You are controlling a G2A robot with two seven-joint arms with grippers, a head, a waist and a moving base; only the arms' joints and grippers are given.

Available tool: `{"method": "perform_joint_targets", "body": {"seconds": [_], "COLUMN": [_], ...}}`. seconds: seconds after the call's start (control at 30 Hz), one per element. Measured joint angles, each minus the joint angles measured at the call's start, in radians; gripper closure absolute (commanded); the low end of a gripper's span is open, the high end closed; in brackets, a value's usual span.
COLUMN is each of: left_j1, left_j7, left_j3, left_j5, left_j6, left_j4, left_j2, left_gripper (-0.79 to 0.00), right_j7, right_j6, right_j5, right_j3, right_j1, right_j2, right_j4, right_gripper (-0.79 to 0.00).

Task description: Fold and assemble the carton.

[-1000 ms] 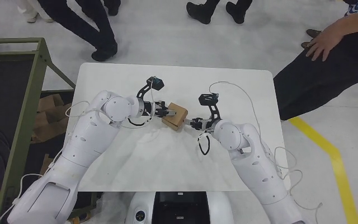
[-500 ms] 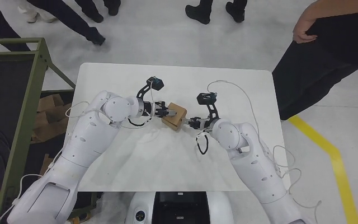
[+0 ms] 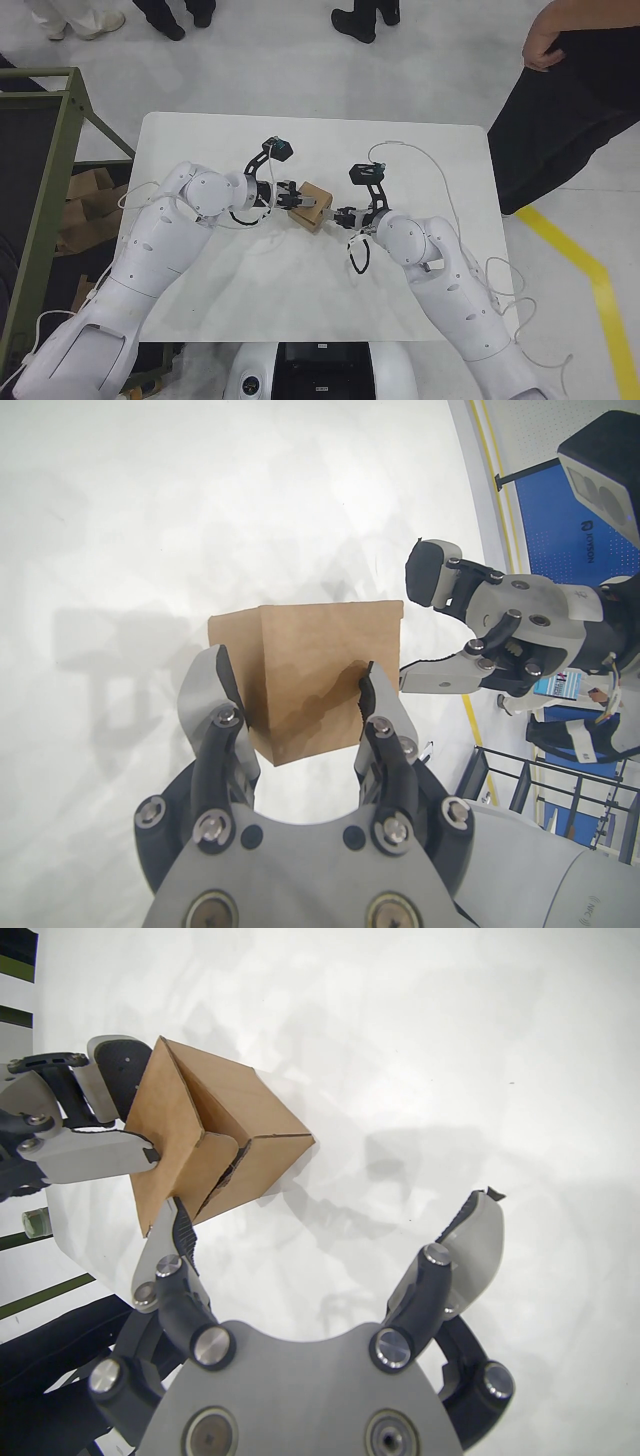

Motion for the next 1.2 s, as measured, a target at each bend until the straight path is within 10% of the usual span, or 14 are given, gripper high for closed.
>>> {"method": "perform_joint_targets", "body": {"seconds": [1.2], "left_j1": [0.014], "left_j7": [0.02], "left_j3": [-0.009], "left_j5": [-0.007], "left_j6": [0.0], "left_j4": [-0.005], "left_j2": [0.006], "left_gripper": [-0.379], "right_j7": [-0.005], "right_j6": [-0.003], "right_j5": [0.015], "right_j3": [0.002], "right_j1": [-0.007], "right_j2": [0.006], "right_j4": [0.005], "right_gripper": [-0.785]}}
